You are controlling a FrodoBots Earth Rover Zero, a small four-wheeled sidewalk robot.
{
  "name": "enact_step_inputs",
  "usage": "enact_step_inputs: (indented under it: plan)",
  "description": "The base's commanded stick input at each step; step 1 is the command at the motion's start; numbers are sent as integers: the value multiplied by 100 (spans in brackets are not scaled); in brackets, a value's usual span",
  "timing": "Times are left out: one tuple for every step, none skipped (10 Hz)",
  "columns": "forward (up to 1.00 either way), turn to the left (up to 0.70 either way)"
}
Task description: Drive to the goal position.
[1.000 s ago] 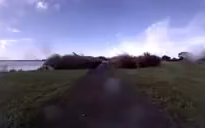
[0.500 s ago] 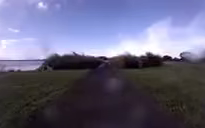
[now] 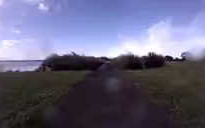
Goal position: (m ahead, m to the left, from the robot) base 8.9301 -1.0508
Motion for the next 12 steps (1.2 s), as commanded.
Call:
enact_step_inputs:
  plan:
    - [70, 0]
    - [70, 0]
    - [70, 0]
    - [70, 0]
    - [70, 0]
    - [70, 0]
    - [70, 0]
    - [70, 0]
    - [70, 0]
    - [70, 0]
    - [70, 0]
    - [70, 0]
